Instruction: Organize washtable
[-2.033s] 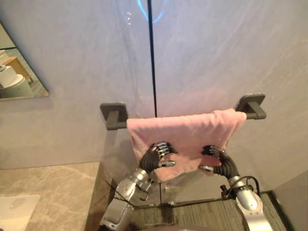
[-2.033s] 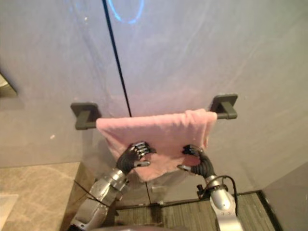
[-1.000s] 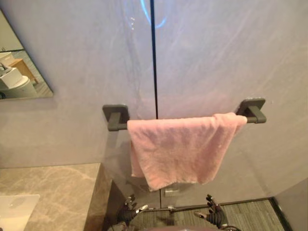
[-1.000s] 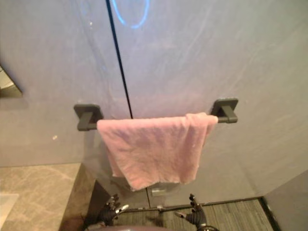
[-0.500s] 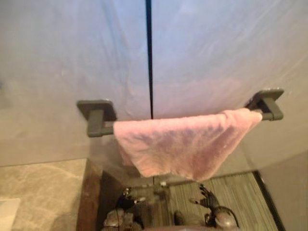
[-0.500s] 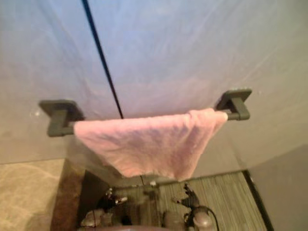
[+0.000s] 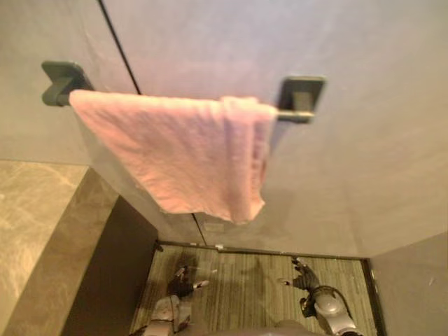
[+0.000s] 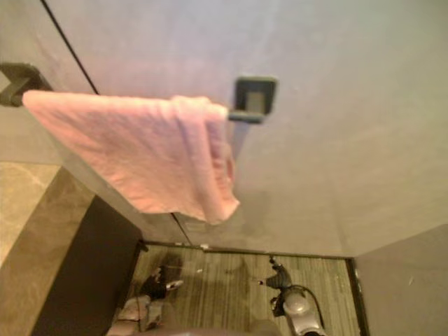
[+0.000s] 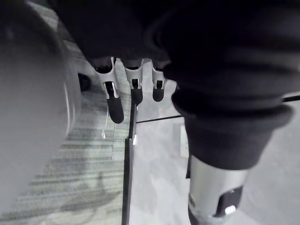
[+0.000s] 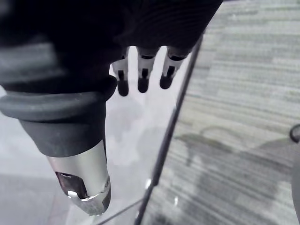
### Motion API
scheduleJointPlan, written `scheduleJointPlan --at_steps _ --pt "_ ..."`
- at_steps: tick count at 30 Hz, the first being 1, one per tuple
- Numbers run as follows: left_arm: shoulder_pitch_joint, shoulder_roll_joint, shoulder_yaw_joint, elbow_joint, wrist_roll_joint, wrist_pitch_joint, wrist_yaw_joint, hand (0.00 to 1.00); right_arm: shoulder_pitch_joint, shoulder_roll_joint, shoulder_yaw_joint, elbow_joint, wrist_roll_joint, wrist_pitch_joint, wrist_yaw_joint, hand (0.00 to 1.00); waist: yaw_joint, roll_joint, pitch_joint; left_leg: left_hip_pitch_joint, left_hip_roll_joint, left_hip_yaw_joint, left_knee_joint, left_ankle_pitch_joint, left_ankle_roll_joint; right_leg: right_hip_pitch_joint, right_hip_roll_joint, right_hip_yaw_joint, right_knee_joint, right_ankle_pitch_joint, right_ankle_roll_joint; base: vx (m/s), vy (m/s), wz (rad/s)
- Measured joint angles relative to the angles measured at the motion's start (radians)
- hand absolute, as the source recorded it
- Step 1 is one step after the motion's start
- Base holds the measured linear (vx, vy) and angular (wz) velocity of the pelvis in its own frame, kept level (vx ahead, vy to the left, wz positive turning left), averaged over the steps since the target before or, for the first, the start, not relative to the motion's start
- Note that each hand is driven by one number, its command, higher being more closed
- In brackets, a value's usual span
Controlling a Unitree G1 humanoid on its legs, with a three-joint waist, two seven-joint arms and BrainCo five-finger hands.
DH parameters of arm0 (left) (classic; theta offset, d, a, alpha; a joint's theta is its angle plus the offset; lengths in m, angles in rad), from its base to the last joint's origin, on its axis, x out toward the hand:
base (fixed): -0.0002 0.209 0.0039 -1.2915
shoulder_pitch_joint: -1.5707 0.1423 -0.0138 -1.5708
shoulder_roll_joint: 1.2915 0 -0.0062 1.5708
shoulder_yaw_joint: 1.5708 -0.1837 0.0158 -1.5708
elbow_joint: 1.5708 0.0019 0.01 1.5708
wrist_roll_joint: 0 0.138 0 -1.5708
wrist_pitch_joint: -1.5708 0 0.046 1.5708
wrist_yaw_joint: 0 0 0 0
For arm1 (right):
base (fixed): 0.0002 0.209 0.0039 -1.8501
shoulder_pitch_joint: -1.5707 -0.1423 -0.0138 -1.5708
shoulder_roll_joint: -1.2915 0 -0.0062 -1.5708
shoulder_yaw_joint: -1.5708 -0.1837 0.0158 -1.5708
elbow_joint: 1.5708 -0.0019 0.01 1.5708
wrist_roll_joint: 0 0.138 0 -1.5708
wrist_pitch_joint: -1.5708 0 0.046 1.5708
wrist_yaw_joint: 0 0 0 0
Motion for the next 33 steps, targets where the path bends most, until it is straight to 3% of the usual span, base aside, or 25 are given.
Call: scheduleJointPlan --at_steps 1,2,3,4,5,6,8,10,11,12,13,14,15,16,17,19,21,24,27,29,30,31,33 --pt "0.0 -0.007 -0.007 0.006 -0.006 0.0 -0.001 0.0 0.01 -0.001 -0.007 0.002 -0.001 0.0 -0.003 0.0 -0.002 0.003 0.003 0.008 -0.002 0.002 -0.051 0.086 0.017 0.004 0.011 -0.024 0.01 -0.004 -0.012 -0.44 -0.464 1.17" --pt "-0.003 -0.013 -0.017 0.004 -0.009 -0.003 -0.003 0.0 0.033 0.004 -0.021 0.022 -0.001 0.0 -0.003 0.0 -0.001 -0.01 0.013 0.007 -0.022 0.023 -0.096 0.182 0.032 0.014 0.007 -0.086 0.019 -0.009 -0.055 -0.36 -0.313 1.19" --pt "-0.011 -0.012 -0.014 -0.002 -0.013 -0.01 -0.002 0.0 0.04 0.002 -0.028 0.049 -0.002 0.004 -0.005 0.0 0.007 -0.015 0.017 0.0 -0.064 0.05 0.014 0.035 -0.03 0.016 -0.003 -0.139 0.031 -0.023 -0.096 -0.33 -0.283 1.12" --pt "-0.009 -0.009 -0.011 -0.002 -0.014 -0.009 -0.002 0.0 0.04 0.005 -0.031 0.057 -0.002 0.006 -0.007 0.0 0.003 -0.017 0.018 -0.008 -0.089 0.053 0.085 -0.067 -0.018 0.015 -0.009 -0.162 0.037 -0.027 -0.105 -0.3 -0.192 0.88" --pt "-0.009 -0.002 -0.009 -0.002 -0.014 -0.008 -0.002 0.0 0.048 0.018 -0.05 0.064 -0.003 0.009 -0.014 0.0 -0.006 -0.025 0.024 -0.021 -0.139 0.068 0.227 -0.211 -0.006 0.01 -0.033 -0.207 0.044 -0.023 -0.113 -0.29 -0.109 0.78" --pt "-0.011 0.002 -0.006 -0.002 -0.017 -0.008 -0.002 0.0 0.063 0.03 -0.066 0.064 -0.002 0.012 -0.016 0.0 -0.002 -0.034 0.028 -0.022 -0.169 0.11 0.339 -0.294 0.015 0.002 -0.051 -0.229 0.036 -0.003 -0.114 -0.29 -0.068 0.66" --pt "-0.011 0.007 -0.006 0.005 -0.02 -0.008 -0.002 0.0 0.068 0.029 -0.077 0.062 -0.003 0.012 -0.017 0.0 -0.002 -0.035 0.029 -0.013 -0.164 0.211 0.489 -0.403 0.066 -0.016 -0.069 -0.262 -0.001 0.042 -0.106 -0.25 0.002 0.41" --pt "-0.011 0.014 -0.005 0.024 -0.019 -0.006 -0.004 0.0 0.079 0.033 -0.098 0.061 -0.002 0.012 -0.018 0.0 -0.009 -0.032 0.028 0.029 -0.136 0.295 0.595 -0.491 0.079 -0.024 -0.076 -0.297 -0.04 0.081 -0.089 -0.23 0.12 0.67" --pt "-0.011 0.017 -0.005 0.034 -0.018 0.001 -0.005 0.0 0.076 0.031 -0.112 0.051 -0.003 0.011 -0.017 0.0 -0.023 -0.008 0.024 0.05 -0.108 0.344 0.573 -0.54 0.055 -0.024 -0.072 -0.334 -0.041 0.088 -0.077 -0.19 0.185 1.04" --pt "-0.014 0.013 -0.005 0.04 -0.018 0.004 -0.006 0.0 0.072 0.024 -0.118 0.048 -0.003 0.012 -0.018 0.0 -0.031 -0.009 0.032 0.046 -0.125 0.36 0.538 -0.553 0.052 -0.027 -0.07 -0.357 -0.039 0.082 -0.067 -0.18 0.182 1.41" --pt "-0.016 0.029 -0.005 0.038 -0.018 0.004 -0.006 0.0 0.073 0.038 -0.121 0.059 -0.004 0.014 -0.015 0.0 -0.035 -0.034 0.034 0.065 -0.202 0.363 0.393 -0.552 0.068 -0.035 -0.097 -0.376 -0.062 0.086 -0.068 -0.16 0.112 1.61" --pt "-0.025 0.059 -0.003 0.037 -0.018 0.008 -0.007 0.0 0.08 0.071 -0.122 0.079 -0.004 0.016 -0.013 0.0 -0.042 -0.1 0.026 0.106 -0.29 0.372 0.254 -0.499 0.105 -0.016 -0.132 -0.371 -0.143 0.126 -0.089 -0.14 0.155 1.57" --pt "-0.013 0.068 0.001 0.037 -0.015 0.007 -0.006 0.0 0.086 0.079 -0.127 0.079 -0.005 0.014 -0.008 0.0 -0.042 -0.095 0.023 0.137 -0.275 0.421 0.287 -0.505 0.102 0.011 -0.143 -0.405 -0.189 0.161 -0.058 -0.08 0.132 1.04" --pt "0.001 0.057 0.004 0.039 -0.012 0.008 -0.006 0.0 0.087 0.063 -0.134 0.067 -0.005 0.012 -0.005 0.0 -0.043 -0.053 0.026 0.156 -0.266 0.415 0.246 -0.532 0.081 0.022 -0.121 -0.425 -0.202 0.172 -0.051 -0.05 0.146 0.58" --pt "0.008 0.063 0.004 0.056 -0.009 0.018 -0.006 0.0 0.074 0.052 -0.132 0.07 -0.005 0.015 -0.003 0.0 -0.047 -0.067 0.024 0.185 -0.315 0.406 0.167 -0.485 0.118 0.043 -0.132 -0.425 -0.242 0.195 -0.054 -0.06 0.1 0.38" --pt "0.024 0.069 0.003 0.06 -0.004 0.022 -0.007 0.0 0.069 0.066 -0.116 0.069 -0.008 0.012 0.003 0.0 -0.045 -0.066 0.017 0.213 -0.366 0.401 0.039 -0.412 0.133 0.05 -0.141 -0.429 -0.302 0.235 -0.061 -0.08 0.09 0.27" --pt "0.03 0.069 0.004 0.066 -0.002 0.023 -0.009 0.0 0.047 0.077 -0.09 0.078 -0.012 0.015 0.004 0.0 -0.045 -0.062 0.017 0.228 -0.395 0.397 -0.05 -0.351 0.137 0.047 -0.142 -0.433 -0.343 0.27 -0.04 -0.08 0.032 0.1" --pt "0.032 0.077 0.013 0.075 0.0 0.022 -0.023 0.0 0.033 0.1 -0.068 0.078 -0.033 0.017 0.004 0.0 -0.033 -0.078 0.025 0.272 -0.427 0.397 -0.123 -0.324 0.147 0.042 -0.163 -0.436 -0.318 0.25 -0.038 -0.06 0.031 -0.08" --pt "0.04 0.076 0.038 0.076 -0.014 0.02 -0.025 0.0 0.035 0.101 -0.065 0.073 -0.039 0.02 0.003 0.0 -0.035 -0.094 0.02 0.271 -0.466 0.356 -0.118 -0.357 0.17 0.028 -0.216 -0.459 -0.212 0.198 -0.018 0.02 0.046 0.27" --pt "0.041 0.068 0.044 0.078 -0.026 0.017 -0.021 0.0 0.04 0.091 -0.064 0.071 -0.038 0.022 0.003 0.0 -0.036 -0.086 0.023 0.276 -0.481 0.31 -0.137 -0.366 0.184 -0.017 -0.234 -0.445 -0.071 0.203 -0.044 0.1 0.027 0.57" --pt "0.038 0.063 0.046 0.087 -0.037 0.018 -0.021 0.0 0.028 0.087 -0.065 0.058 -0.036 0.017 0.002 0.0 -0.046 -0.042 0.025 0.292 -0.446 0.269 -0.129 -0.37 0.191 -0.088 -0.201 -0.396 0.042 0.192 -0.116 0.16 0.061 0.62" --pt "0.037 0.061 0.046 0.088 -0.04 0.018 -0.021 0.0 0.029 0.088 -0.061 0.059 -0.037 0.016 0.004 0.0 -0.048 -0.04 0.026 0.295 -0.432 0.256 -0.126 -0.374 0.195 -0.101 -0.178 -0.381 0.042 0.171 -0.128 0.17 0.064 0.6" --pt "0.035 0.065 0.047 0.091 -0.041 0.018 -0.021 0.0 0.027 0.091 -0.051 0.06 -0.036 0.008 0.004 0.0 -0.047 -0.037 0.038 0.322 -0.41 0.204 -0.13 -0.385 0.194 -0.154 -0.12 -0.331 0.047 0.137 -0.109 0.19 0.021 0.64"
